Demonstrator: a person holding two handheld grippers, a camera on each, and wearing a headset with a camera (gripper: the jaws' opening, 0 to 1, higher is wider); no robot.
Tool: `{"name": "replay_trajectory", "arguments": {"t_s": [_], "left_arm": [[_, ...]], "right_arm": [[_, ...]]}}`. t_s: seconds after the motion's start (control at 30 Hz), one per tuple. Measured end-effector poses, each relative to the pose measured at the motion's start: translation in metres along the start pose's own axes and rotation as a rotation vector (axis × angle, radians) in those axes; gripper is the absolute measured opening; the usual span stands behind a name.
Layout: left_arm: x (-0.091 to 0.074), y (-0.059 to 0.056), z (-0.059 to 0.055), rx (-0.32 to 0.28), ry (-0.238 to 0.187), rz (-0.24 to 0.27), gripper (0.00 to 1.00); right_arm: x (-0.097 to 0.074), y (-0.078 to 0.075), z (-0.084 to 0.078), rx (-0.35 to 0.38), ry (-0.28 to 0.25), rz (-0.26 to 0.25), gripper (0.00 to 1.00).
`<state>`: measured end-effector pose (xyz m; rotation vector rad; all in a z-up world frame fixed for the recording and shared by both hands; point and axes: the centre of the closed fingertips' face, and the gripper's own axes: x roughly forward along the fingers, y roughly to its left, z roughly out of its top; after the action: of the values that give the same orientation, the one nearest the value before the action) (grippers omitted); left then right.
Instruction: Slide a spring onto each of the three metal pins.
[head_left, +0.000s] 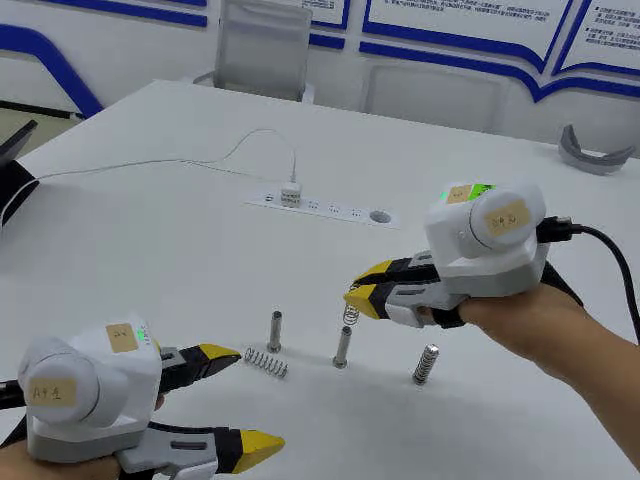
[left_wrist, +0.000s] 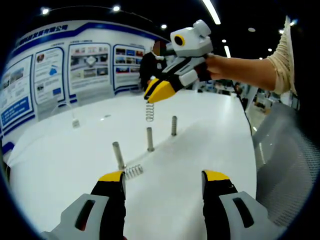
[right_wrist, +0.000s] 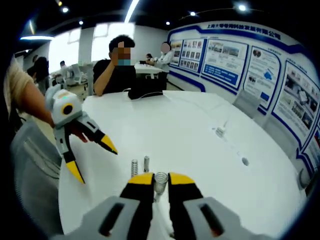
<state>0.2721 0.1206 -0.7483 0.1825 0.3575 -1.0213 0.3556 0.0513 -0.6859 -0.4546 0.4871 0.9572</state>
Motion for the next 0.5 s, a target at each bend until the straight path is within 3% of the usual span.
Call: {"name": "replay_trajectory", "arguments": {"t_s": [0.5], "left_arm": [[0.000, 0.000, -0.005, -0.014, 0.007, 0.001, 0.62]], "right_arm": [[0.010, 0.000, -0.015, 0.033, 0.025, 0.010, 0.12]]}}
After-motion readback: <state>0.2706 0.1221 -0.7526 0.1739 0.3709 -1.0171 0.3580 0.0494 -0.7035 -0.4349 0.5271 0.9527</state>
